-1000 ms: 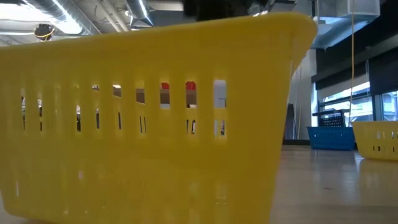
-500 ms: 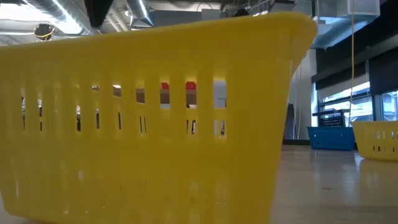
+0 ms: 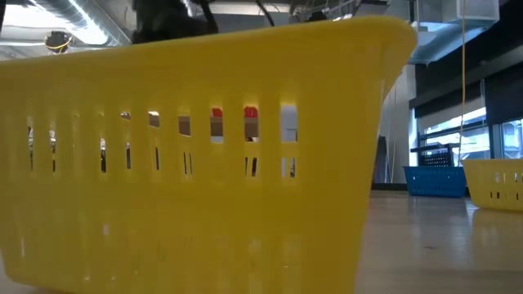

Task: Stack baskets on shelf by color
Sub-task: Put the middle blue bin on the shelf

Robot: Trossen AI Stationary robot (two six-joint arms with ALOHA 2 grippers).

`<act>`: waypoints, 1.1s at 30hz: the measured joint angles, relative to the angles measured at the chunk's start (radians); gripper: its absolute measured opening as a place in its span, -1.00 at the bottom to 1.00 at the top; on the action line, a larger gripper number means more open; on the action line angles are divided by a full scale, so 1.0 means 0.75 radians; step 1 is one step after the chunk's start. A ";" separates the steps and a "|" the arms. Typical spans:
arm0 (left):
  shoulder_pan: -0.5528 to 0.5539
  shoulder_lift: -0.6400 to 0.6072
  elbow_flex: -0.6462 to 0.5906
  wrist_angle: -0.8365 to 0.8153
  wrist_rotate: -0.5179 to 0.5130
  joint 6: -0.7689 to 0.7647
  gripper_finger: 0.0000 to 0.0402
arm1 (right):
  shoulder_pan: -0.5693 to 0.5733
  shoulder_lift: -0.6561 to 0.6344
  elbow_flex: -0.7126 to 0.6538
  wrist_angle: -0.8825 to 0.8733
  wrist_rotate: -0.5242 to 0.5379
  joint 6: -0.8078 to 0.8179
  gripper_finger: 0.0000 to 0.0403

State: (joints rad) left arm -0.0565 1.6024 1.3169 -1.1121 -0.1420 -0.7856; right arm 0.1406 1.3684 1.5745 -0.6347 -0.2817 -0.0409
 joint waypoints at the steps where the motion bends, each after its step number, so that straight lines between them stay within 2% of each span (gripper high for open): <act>1: 0.010 0.000 -0.027 0.027 0.002 0.012 -0.71 | 0.002 -0.001 0.000 0.002 0.000 0.001 -0.48; 12: 0.097 0.007 -0.261 0.179 0.015 0.025 -0.71 | 0.003 0.001 0.000 -0.033 0.001 -0.027 -0.48; 28: 0.102 0.012 -0.264 0.295 0.055 0.124 -0.71 | 0.001 0.001 0.000 -0.038 0.004 -0.032 -0.48; 33: 0.102 0.033 -0.264 0.312 0.007 0.152 -0.71 | 0.001 0.001 0.000 -0.045 0.004 -0.032 -0.48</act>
State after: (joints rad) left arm 0.0196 1.6269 1.1191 -0.8782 -0.1370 -0.6716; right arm 0.1417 1.3689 1.5745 -0.6682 -0.2790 -0.0650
